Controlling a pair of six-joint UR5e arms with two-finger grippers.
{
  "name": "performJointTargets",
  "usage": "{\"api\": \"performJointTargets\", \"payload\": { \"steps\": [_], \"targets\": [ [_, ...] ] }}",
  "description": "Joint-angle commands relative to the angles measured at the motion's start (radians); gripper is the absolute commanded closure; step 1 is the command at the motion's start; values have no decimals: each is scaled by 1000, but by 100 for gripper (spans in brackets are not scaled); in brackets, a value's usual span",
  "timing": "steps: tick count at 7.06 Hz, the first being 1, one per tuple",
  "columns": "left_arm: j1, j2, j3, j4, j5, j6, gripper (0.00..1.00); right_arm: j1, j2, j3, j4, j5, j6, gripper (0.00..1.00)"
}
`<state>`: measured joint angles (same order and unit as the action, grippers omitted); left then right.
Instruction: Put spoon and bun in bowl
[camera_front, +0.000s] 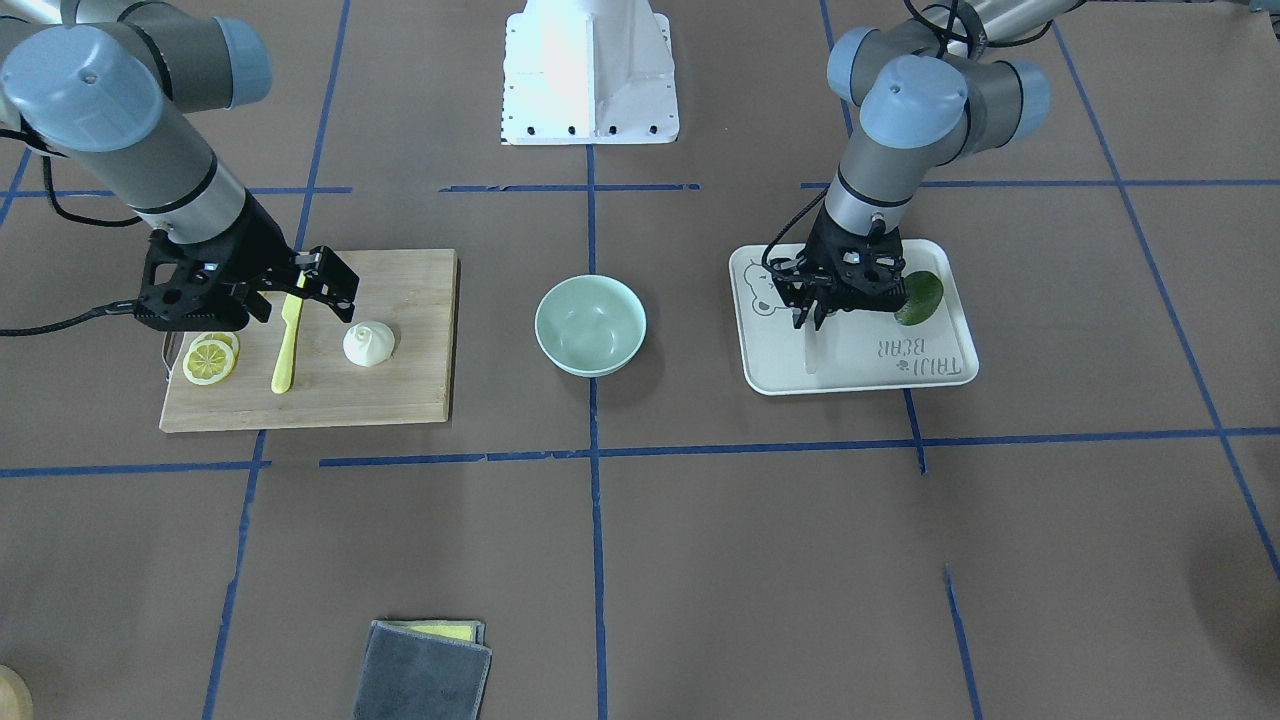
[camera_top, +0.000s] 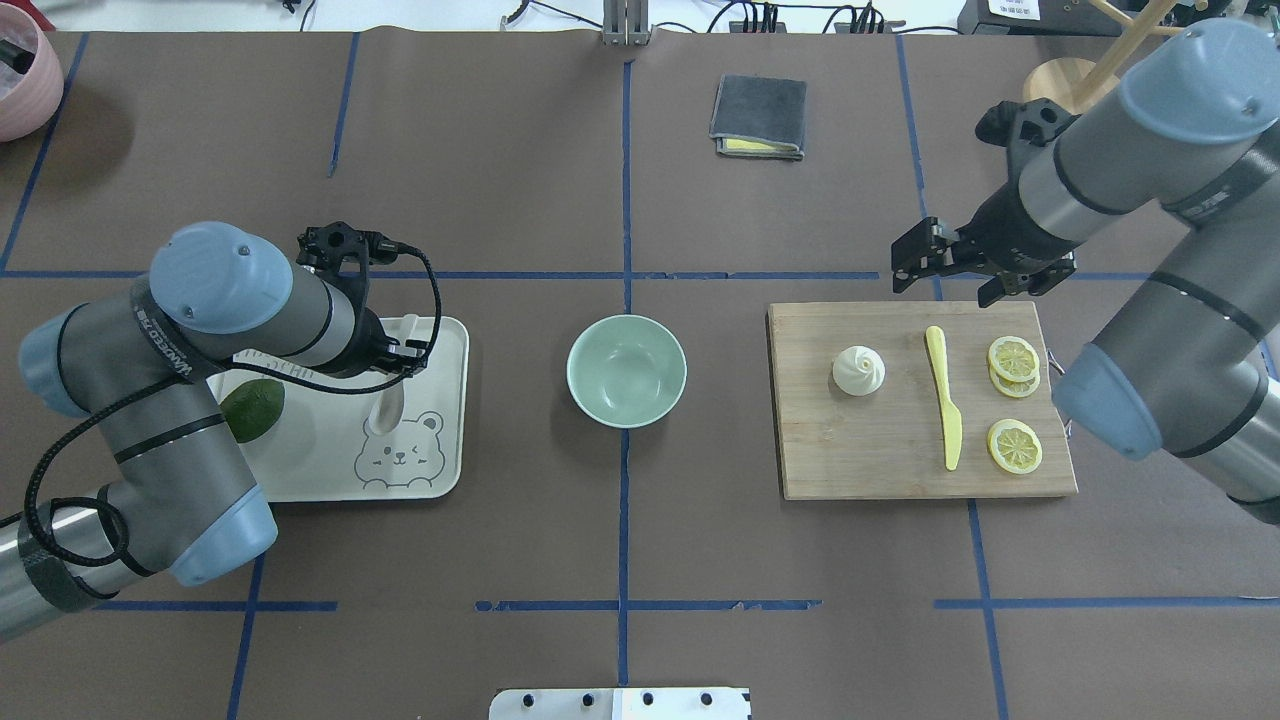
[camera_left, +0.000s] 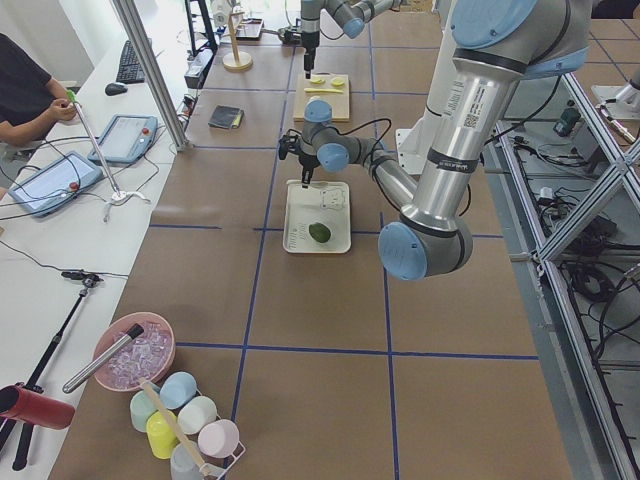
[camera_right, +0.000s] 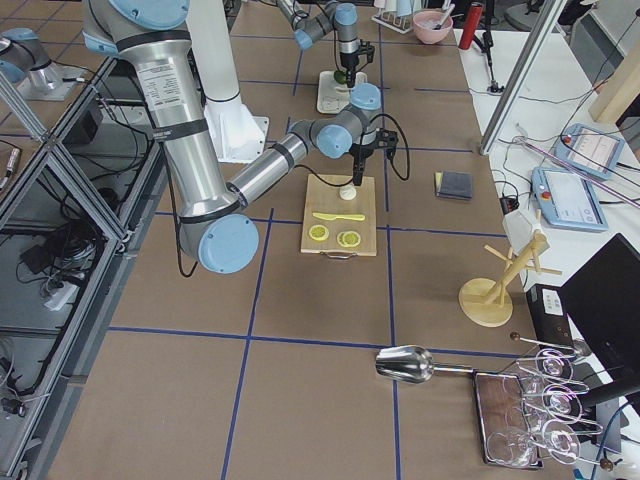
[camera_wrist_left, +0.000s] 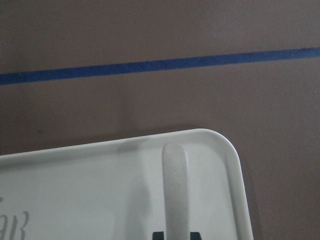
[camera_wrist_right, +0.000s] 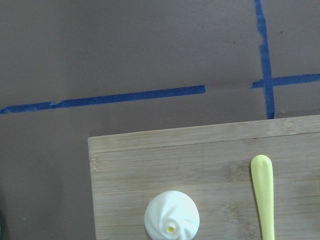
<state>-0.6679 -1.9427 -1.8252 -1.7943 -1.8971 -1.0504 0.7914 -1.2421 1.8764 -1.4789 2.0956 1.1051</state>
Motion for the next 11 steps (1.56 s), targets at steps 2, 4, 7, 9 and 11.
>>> {"api": "performJointTargets", "payload": {
  "steps": [2, 4, 7, 9, 11],
  "targets": [
    [-21, -62, -14, 16, -16, -66, 100, -102, 24, -159, 186, -104, 73, 0],
    [-19, -76, -13, 18, -19, -74, 100, -124, 30, -183, 187, -126, 78, 0],
    [-15, -109, 4, 12, -19, -115, 100, -124, 24, -168, 172, -125, 87, 49],
    [-2, -182, 58, 4, -20, -189, 100, -121, 21, -139, 135, -115, 85, 100],
    [30, -221, 85, -35, -19, -278, 100, -120, 18, -129, 135, -115, 85, 100]
  ]
}}
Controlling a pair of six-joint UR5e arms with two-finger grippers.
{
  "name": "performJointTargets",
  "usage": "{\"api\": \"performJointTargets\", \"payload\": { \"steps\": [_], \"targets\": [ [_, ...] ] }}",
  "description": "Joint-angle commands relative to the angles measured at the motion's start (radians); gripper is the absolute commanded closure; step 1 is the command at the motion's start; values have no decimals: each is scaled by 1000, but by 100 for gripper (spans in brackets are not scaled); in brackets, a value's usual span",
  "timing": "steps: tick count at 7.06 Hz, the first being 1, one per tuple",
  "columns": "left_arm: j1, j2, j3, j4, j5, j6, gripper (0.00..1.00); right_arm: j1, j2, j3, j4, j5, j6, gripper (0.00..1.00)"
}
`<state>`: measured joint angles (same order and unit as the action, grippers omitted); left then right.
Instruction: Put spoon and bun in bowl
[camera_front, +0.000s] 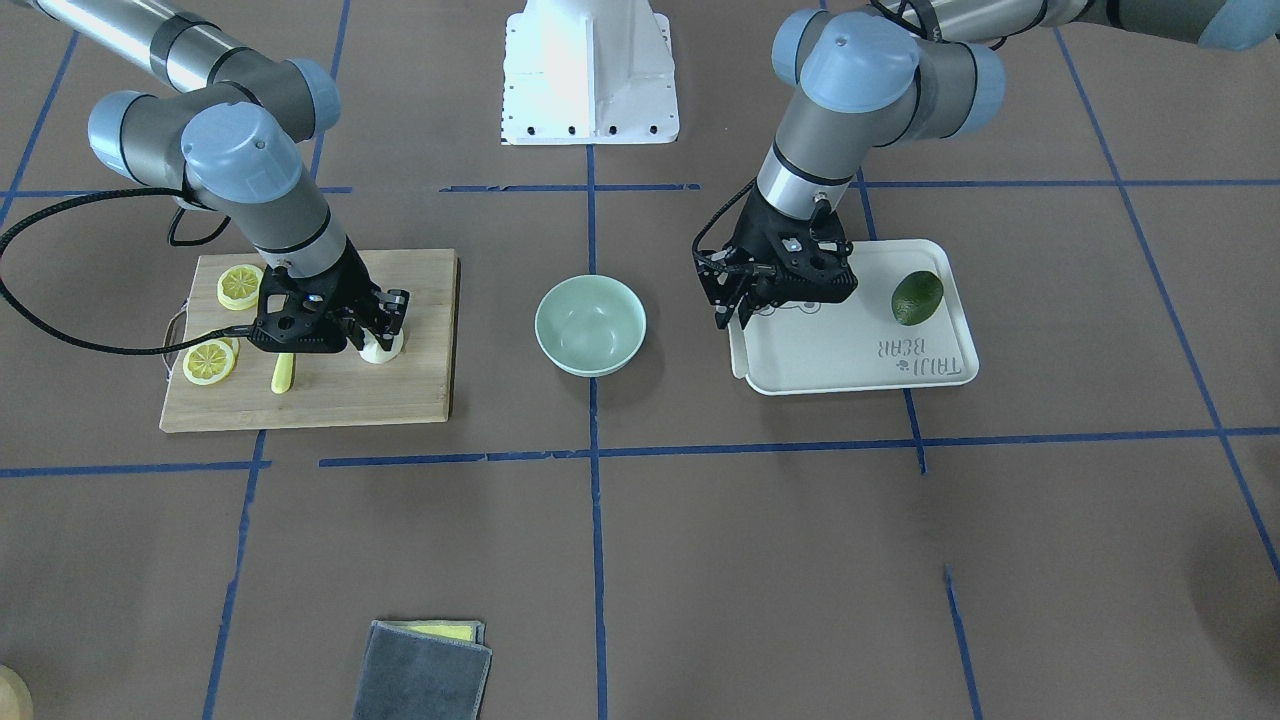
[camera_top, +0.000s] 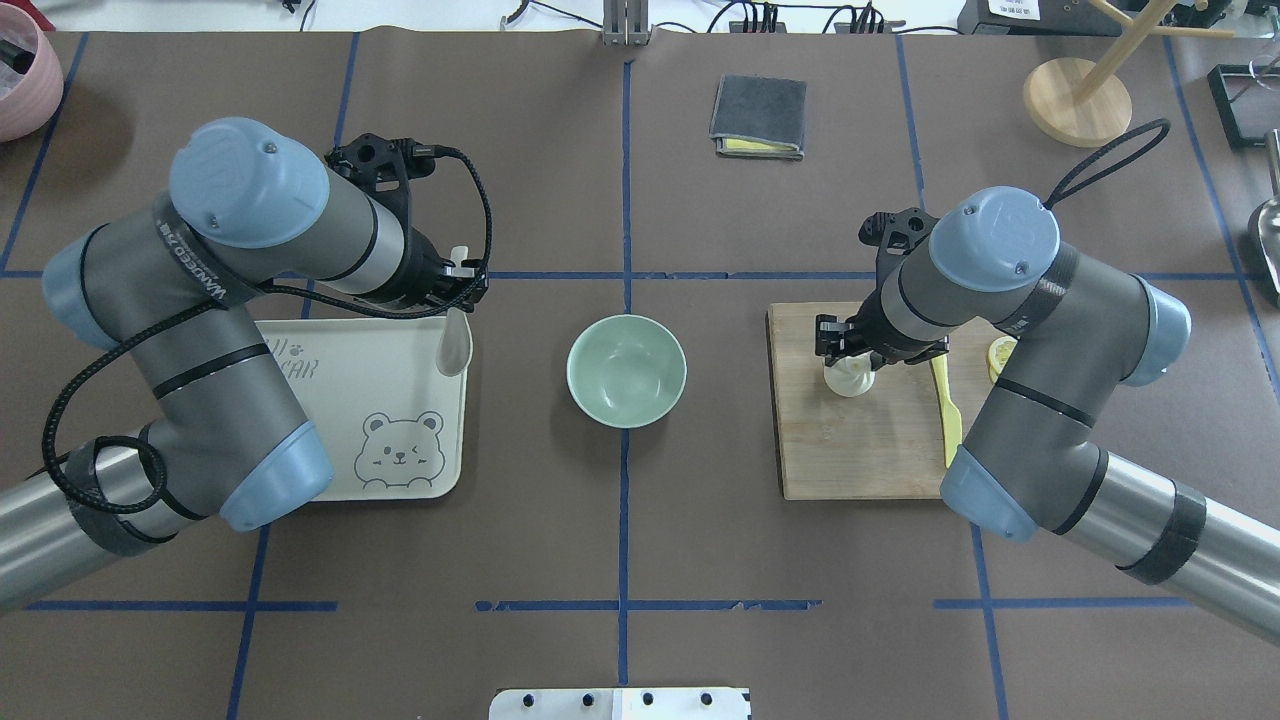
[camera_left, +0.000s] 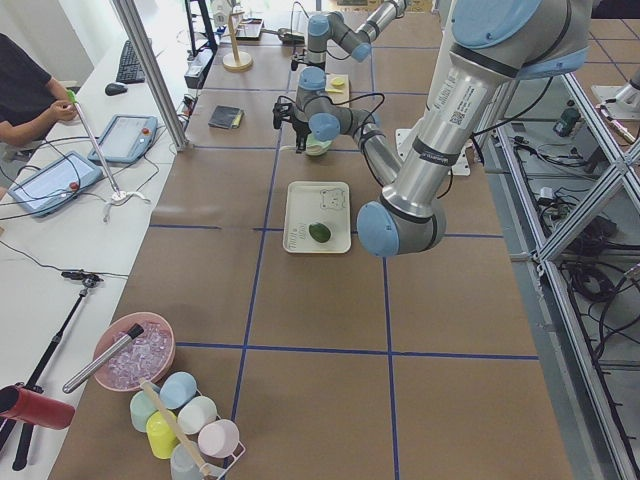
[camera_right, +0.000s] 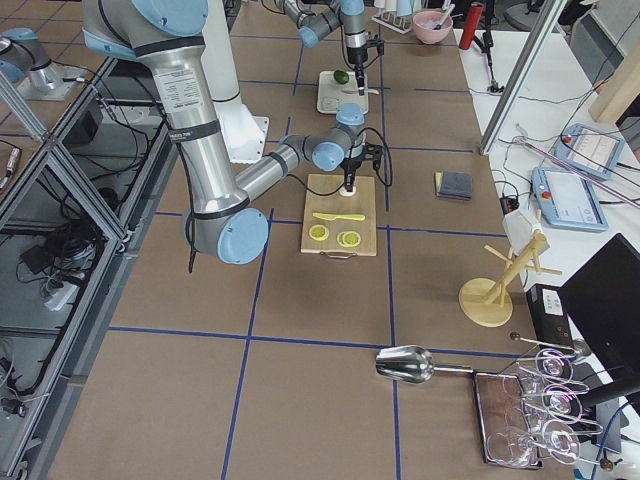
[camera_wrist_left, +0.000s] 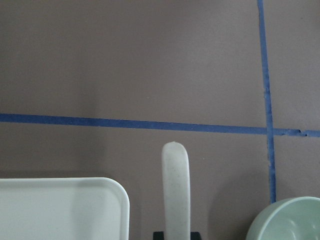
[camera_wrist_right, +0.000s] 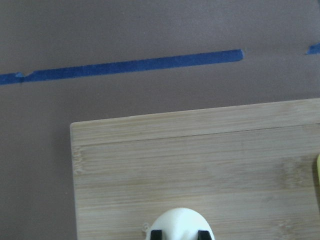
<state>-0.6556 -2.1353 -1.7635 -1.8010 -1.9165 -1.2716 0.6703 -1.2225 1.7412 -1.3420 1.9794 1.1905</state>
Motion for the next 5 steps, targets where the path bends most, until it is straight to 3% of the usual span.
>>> {"api": "performJointTargets", "payload": {
  "steps": [1, 5],
  "targets": [
    [34, -66, 76, -79, 1, -115, 100, 3, -2, 15, -5, 1, 0, 100],
    [71, -110, 165, -242, 4, -204, 100, 52, 6, 96, -105, 9, -17, 100]
  ]
}}
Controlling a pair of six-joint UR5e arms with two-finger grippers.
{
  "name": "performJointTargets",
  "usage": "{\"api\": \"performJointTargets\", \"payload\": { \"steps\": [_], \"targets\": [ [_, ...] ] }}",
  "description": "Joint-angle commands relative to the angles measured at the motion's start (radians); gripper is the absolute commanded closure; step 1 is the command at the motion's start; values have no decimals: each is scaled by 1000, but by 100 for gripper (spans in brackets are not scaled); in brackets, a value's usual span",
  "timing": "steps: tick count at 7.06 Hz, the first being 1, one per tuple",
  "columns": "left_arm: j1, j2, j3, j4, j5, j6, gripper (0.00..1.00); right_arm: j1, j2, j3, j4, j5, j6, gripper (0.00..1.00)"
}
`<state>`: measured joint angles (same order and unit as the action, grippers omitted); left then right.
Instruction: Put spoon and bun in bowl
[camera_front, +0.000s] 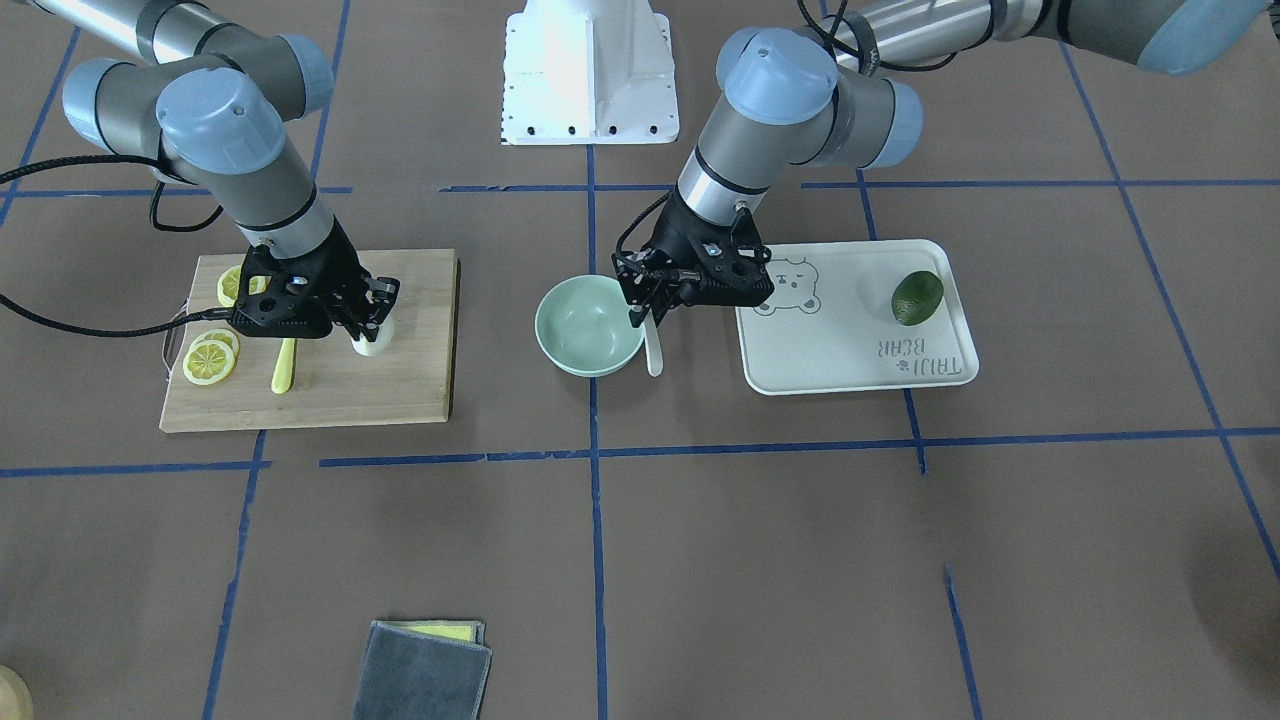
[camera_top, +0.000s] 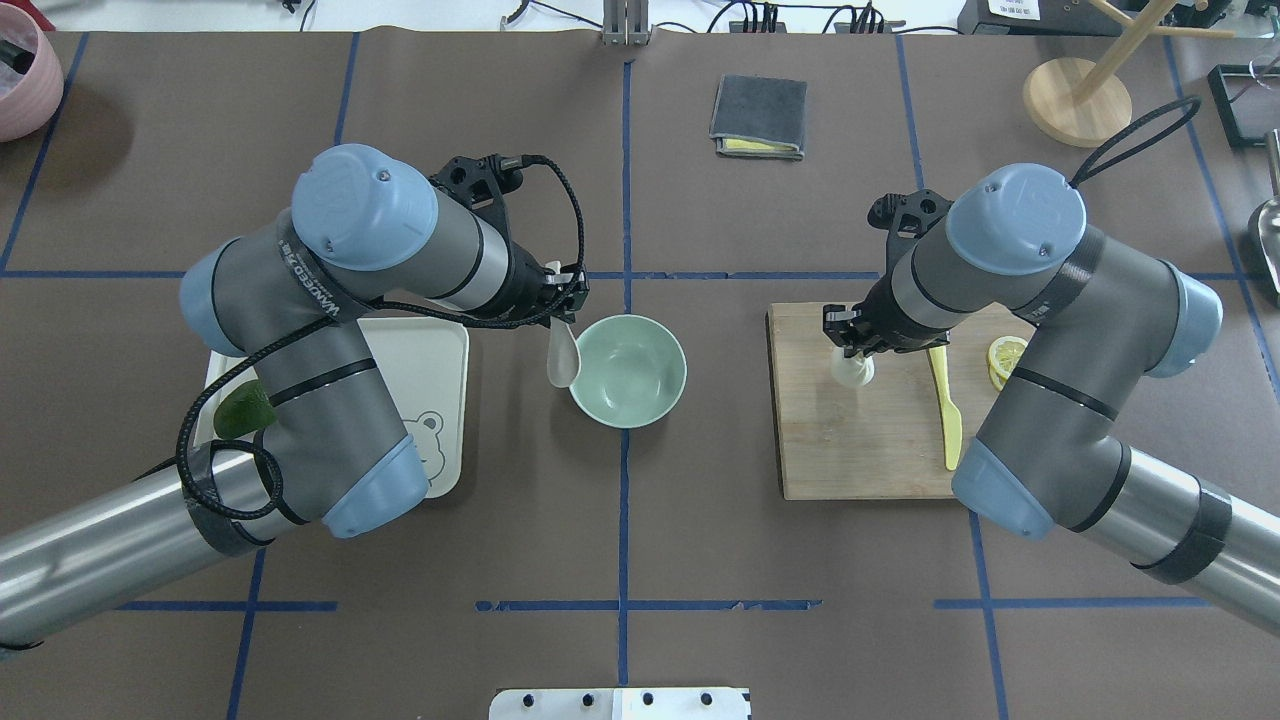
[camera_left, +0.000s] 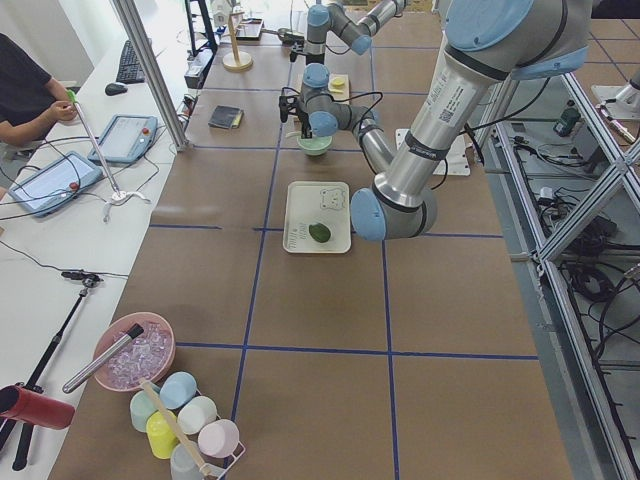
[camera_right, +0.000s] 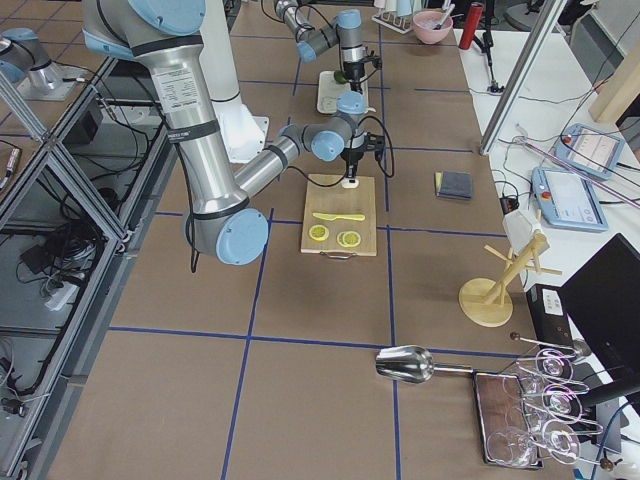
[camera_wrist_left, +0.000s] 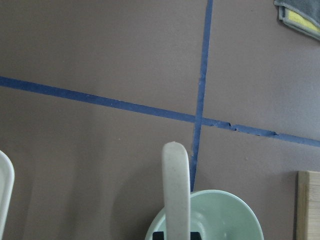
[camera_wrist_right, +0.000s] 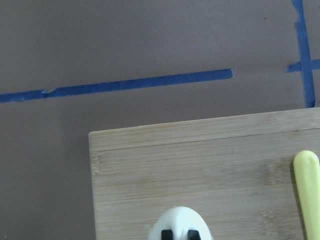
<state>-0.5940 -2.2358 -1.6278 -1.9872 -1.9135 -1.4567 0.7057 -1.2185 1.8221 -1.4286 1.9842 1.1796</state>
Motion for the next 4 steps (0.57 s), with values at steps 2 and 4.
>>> {"api": "performJointTargets", "payload": {
  "steps": [2, 4],
  "targets": [
    [10, -15, 57, -73, 2, -20, 100, 24, 7, 19, -18, 5, -6, 100],
    [10, -33, 80, -90, 2, -34, 100, 24, 10, 23, -18, 5, -6, 100]
  ]
}}
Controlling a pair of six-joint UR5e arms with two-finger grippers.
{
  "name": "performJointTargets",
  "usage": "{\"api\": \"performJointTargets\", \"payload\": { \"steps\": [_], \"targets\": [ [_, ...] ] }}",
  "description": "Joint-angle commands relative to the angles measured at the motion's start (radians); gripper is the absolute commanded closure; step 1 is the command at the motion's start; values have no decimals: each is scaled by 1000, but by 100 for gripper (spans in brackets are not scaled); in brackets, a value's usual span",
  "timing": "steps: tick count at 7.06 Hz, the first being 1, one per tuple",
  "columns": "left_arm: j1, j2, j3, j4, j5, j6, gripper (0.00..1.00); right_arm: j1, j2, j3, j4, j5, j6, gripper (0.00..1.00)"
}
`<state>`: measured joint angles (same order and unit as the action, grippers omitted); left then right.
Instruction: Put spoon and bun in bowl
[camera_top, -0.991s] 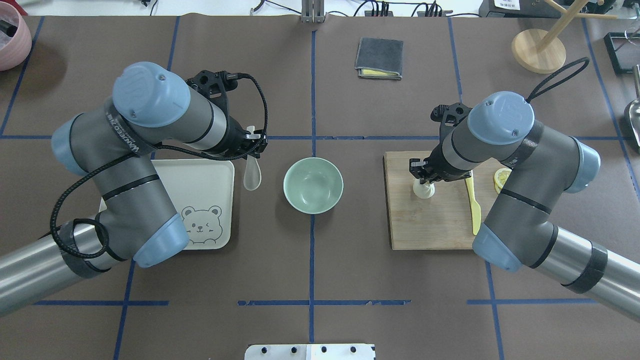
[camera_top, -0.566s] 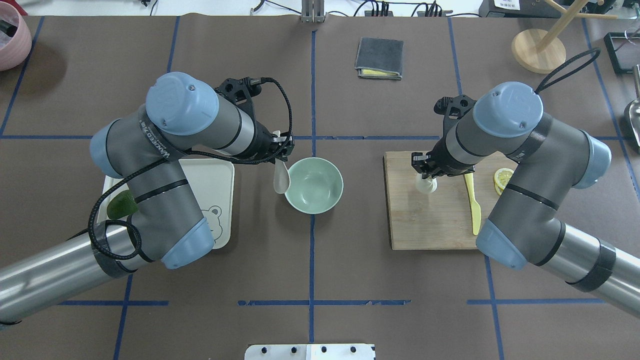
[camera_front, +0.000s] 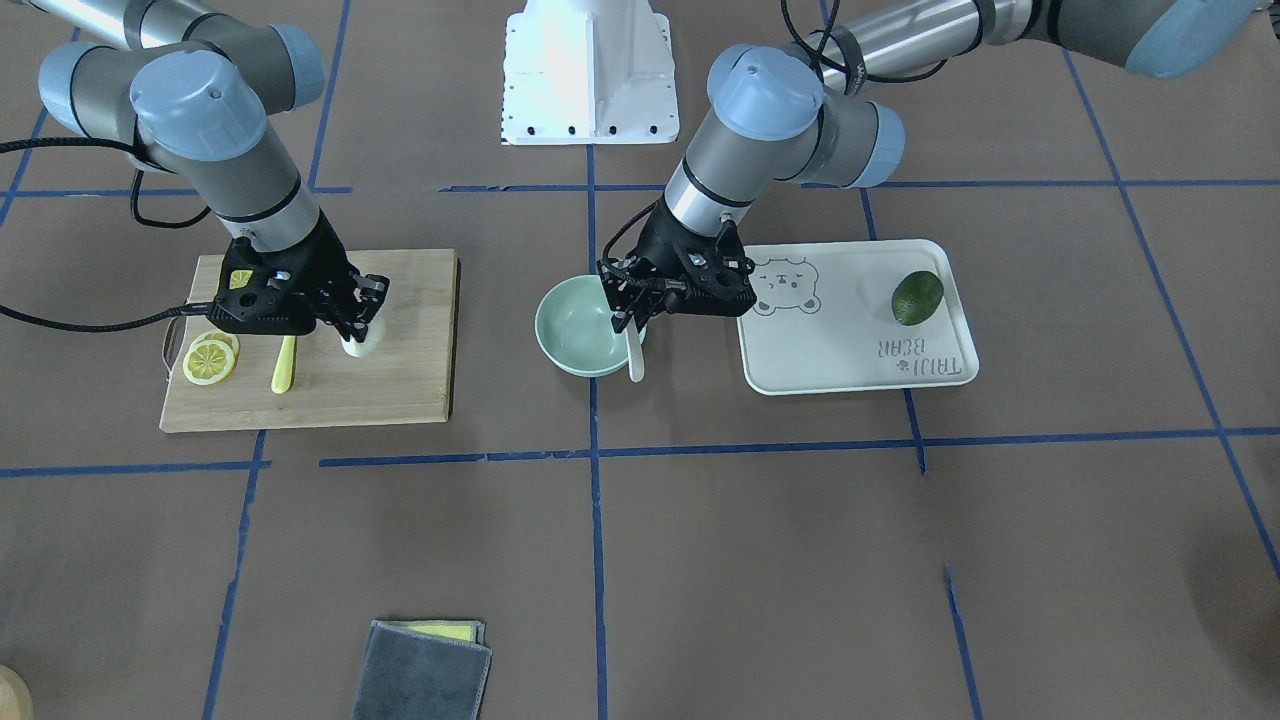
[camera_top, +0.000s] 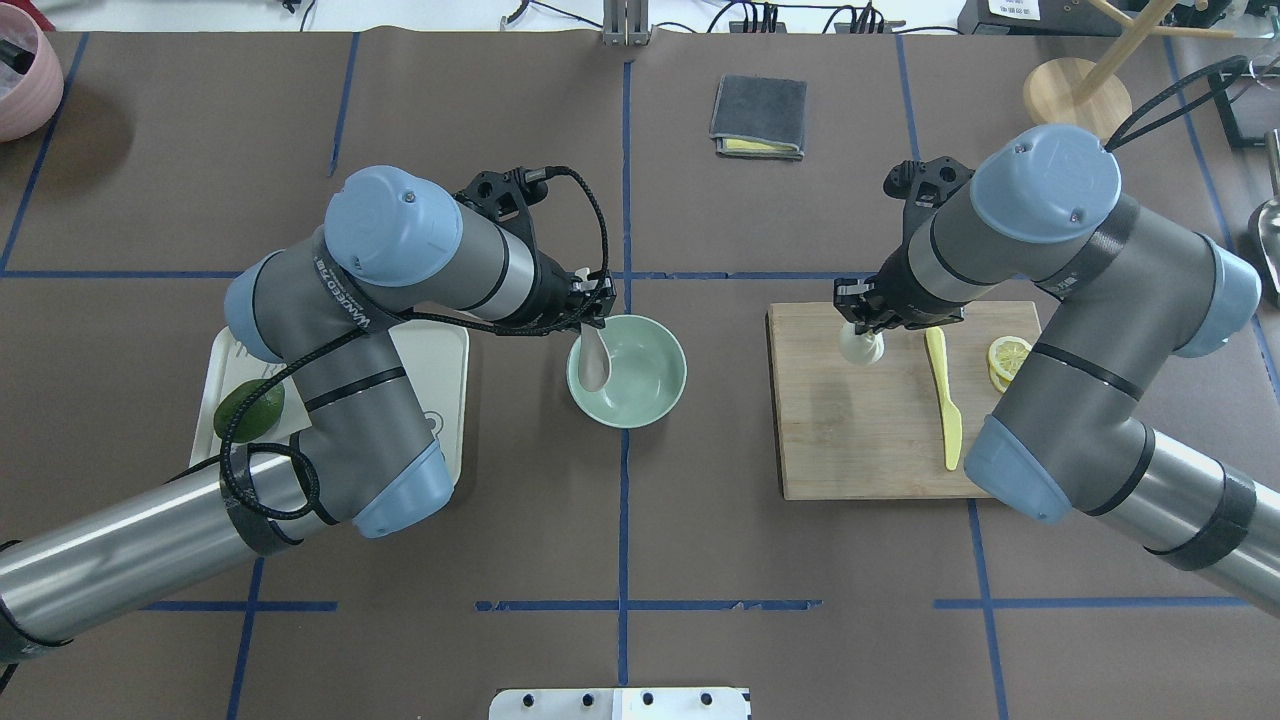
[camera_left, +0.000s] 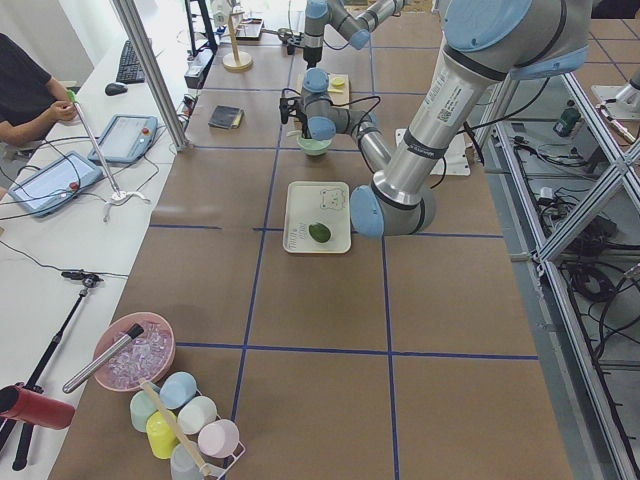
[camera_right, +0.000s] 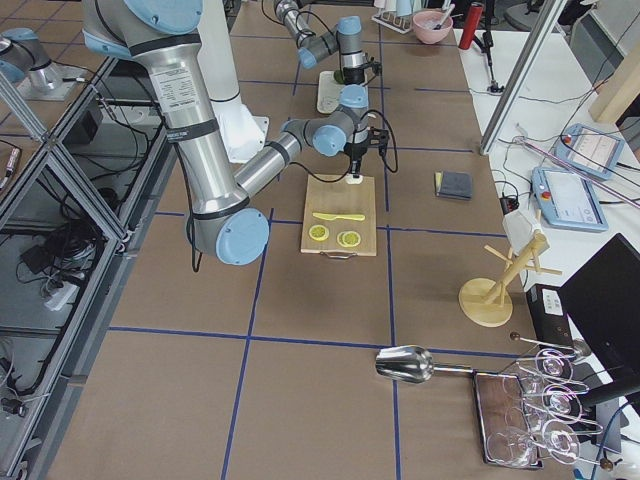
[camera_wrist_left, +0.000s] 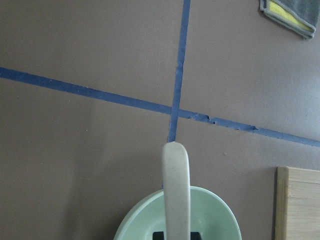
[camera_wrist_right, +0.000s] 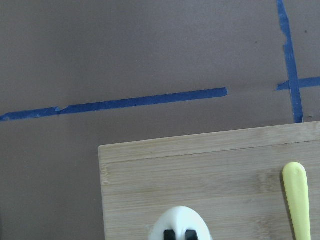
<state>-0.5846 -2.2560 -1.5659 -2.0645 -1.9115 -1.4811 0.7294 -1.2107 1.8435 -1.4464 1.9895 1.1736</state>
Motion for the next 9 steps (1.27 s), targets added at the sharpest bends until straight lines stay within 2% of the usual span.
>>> {"api": "performJointTargets", "payload": {
  "steps": [1, 3, 4, 5, 8, 9],
  "targets": [
    [2, -39, 65, -52, 2, -31, 100, 4, 2, 2, 0, 0, 0, 100],
    [11, -45, 76, -74, 2, -53, 100, 7, 2, 2, 0, 2, 0, 100],
    [9, -42, 76, -80, 2, -53, 14, 7, 2, 2, 0, 2, 0, 100],
    [9, -43, 76, -78, 2, -56, 0, 7, 2, 5, 0, 2, 0, 100],
    [0, -37, 66, -65, -7, -39, 0, 5, 26, 7, 0, 3, 1, 100],
    [-35, -30, 61, -62, -58, -35, 0, -2, 57, 5, 0, 3, 12, 100]
  ]
}}
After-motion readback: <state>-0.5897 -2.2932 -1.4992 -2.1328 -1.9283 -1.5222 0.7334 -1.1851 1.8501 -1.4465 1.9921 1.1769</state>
